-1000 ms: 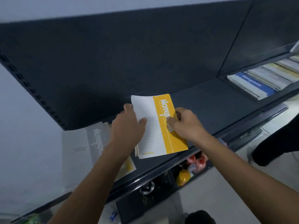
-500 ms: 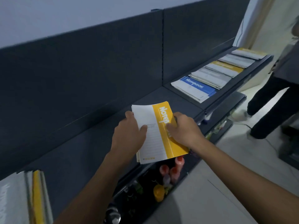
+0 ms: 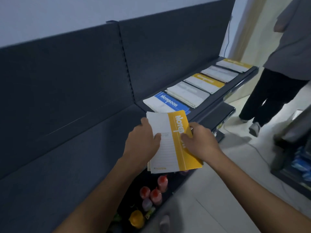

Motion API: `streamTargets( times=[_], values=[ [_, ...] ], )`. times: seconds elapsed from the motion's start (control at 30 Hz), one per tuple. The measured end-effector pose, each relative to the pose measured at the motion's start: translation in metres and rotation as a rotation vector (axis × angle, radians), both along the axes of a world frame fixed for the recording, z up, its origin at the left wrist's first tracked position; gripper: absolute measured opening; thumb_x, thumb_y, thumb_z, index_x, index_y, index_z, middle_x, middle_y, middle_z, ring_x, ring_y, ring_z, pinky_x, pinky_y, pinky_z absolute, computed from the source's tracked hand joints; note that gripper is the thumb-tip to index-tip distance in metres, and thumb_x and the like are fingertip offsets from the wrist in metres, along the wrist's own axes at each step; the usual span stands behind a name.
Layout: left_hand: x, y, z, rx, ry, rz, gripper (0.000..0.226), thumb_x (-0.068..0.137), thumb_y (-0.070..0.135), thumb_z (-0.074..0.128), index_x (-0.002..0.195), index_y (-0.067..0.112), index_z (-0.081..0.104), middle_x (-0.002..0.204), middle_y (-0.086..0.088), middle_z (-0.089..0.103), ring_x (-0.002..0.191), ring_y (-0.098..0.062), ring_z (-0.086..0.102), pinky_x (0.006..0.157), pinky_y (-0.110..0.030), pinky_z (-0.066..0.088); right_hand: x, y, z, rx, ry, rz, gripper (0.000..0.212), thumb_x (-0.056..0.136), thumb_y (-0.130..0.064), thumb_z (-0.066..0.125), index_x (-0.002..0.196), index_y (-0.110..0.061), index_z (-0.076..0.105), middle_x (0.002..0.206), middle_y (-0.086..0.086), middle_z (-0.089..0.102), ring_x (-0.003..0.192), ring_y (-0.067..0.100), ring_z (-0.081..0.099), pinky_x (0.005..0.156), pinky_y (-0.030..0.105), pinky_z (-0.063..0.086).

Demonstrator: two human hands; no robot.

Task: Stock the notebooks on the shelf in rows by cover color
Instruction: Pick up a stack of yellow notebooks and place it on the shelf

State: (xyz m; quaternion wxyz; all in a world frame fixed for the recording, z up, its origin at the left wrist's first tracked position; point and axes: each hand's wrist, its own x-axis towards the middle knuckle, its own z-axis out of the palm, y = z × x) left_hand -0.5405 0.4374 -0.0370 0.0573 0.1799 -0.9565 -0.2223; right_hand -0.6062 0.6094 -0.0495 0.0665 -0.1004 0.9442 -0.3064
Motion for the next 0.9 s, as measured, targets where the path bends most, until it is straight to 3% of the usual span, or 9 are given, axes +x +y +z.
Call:
streamTargets(
  times=[0.17, 0.33, 0.5, 0.7, 0.9],
  values=[
    [-0.064, 0.027, -0.006, 0.009, -0.028, -0.036, 0.039, 0.096, 0.042, 0.056, 0.121, 0.017, 0.038, 0.11, -0.005, 0.06, 0.091, -0.022, 0.059, 0.067, -0.035, 0.05, -0.055, 0.029, -0.005, 0.062, 0.033, -0.027, 0.028, 0.094, -0.033, 0.056, 0.114, -0.015, 0.061, 0.11, 0.006, 0.068, 0.104, 0.032, 0.063, 0.077, 0.038, 0.046],
    [-0.142, 0.055, -0.017, 0.034, -0.028, -0.06, 0.048, 0.097, 0.042, 0.055, 0.132, 0.014, 0.036, 0.116, -0.008, 0.06, 0.101, -0.027, 0.06, 0.078, -0.039, 0.053, -0.123, 0.059, -0.006, 0.086, 0.033, -0.057, 0.025, 0.095, -0.033, 0.057, 0.111, -0.014, 0.059, 0.107, 0.005, 0.066, 0.099, 0.03, 0.061, 0.073, 0.035, 0.043],
    [-0.223, 0.088, -0.024, 0.021, -0.006, -0.125, 0.042, 0.097, 0.042, 0.055, 0.126, 0.017, 0.039, 0.114, -0.006, 0.061, 0.095, -0.022, 0.056, 0.072, -0.036, 0.048, -0.19, 0.095, -0.011, 0.08, 0.01, -0.119, 0.025, 0.097, -0.033, 0.056, 0.11, -0.012, 0.057, 0.104, 0.005, 0.064, 0.087, 0.024, 0.053, 0.069, 0.034, 0.038],
    [-0.3, 0.131, -0.024, -0.007, -0.015, -0.158, 0.048, 0.096, 0.043, 0.056, 0.132, 0.016, 0.038, 0.115, -0.007, 0.063, 0.1, -0.027, 0.061, 0.074, -0.037, 0.049, -0.258, 0.139, -0.016, 0.036, 0.012, -0.188, 0.026, 0.095, -0.035, 0.056, 0.114, -0.018, 0.057, 0.108, 0.004, 0.064, 0.099, 0.029, 0.06, 0.077, 0.038, 0.047],
    [-0.368, 0.183, -0.022, 0.001, 0.007, -0.104, 0.046, 0.095, 0.043, 0.056, 0.129, 0.018, 0.04, 0.11, -0.004, 0.063, 0.096, -0.025, 0.06, 0.077, -0.041, 0.053, -0.334, 0.189, -0.018, -0.028, 0.017, -0.145, 0.013, 0.095, -0.026, 0.053, 0.107, -0.023, 0.058, 0.103, 0.0, 0.064, 0.098, 0.024, 0.059, 0.074, 0.033, 0.041]
  ],
)
